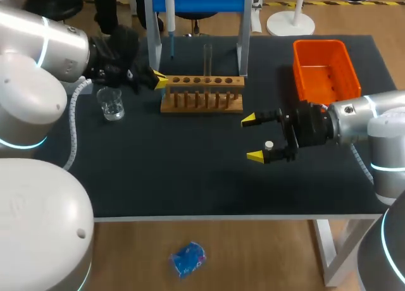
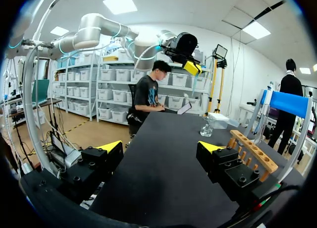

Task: Invert the test tube, pick up the pipette, mount the tip to pipette, aspirate from beaker and dispense into the tube, eject the tip, return the pipette, and cap with the stopper.

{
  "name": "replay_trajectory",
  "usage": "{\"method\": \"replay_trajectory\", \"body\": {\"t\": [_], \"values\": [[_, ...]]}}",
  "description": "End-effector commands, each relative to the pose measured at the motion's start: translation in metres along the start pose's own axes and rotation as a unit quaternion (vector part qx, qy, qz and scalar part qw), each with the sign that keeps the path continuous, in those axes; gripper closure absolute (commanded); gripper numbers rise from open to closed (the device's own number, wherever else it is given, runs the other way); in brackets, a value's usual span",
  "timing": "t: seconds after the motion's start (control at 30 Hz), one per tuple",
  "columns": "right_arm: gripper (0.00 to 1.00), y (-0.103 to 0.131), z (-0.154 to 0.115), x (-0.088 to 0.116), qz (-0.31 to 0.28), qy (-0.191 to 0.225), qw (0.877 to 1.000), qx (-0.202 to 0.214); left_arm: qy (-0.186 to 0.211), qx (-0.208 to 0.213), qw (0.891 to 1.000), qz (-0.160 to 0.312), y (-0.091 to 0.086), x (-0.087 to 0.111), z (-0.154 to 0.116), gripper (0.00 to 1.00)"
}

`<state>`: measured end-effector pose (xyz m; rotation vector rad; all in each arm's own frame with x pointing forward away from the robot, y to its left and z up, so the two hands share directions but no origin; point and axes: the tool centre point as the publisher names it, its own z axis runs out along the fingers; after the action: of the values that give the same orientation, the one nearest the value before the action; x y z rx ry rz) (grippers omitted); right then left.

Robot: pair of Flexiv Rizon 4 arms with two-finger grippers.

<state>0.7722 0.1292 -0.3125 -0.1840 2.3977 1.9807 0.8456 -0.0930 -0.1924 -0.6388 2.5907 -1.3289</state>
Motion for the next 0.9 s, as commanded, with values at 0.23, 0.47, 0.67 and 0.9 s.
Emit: {"method": "replay_trajectory", "body": {"t": [0.23,0.47,0.67,0.9], "values": [[0.00,0.001,0.004,-0.006,0.025,0.012,0.999,-0.035,0.045,0.009,0.999,-0.013,0.002,0.014,0.026,1.00],[0.00,0.008,0.014,-0.025,0.054,0.034,0.993,-0.098,0.066,0.025,0.997,-0.004,-0.012,0.032,0.052,1.00],[0.00,0.021,0.029,-0.037,0.048,0.046,0.993,-0.095,0.074,0.024,0.997,0.010,-0.020,0.047,0.066,1.00],[0.00,0.032,0.037,-0.044,0.042,0.045,0.994,-0.093,0.076,0.020,0.997,0.026,-0.025,0.063,0.079,1.00]]}}
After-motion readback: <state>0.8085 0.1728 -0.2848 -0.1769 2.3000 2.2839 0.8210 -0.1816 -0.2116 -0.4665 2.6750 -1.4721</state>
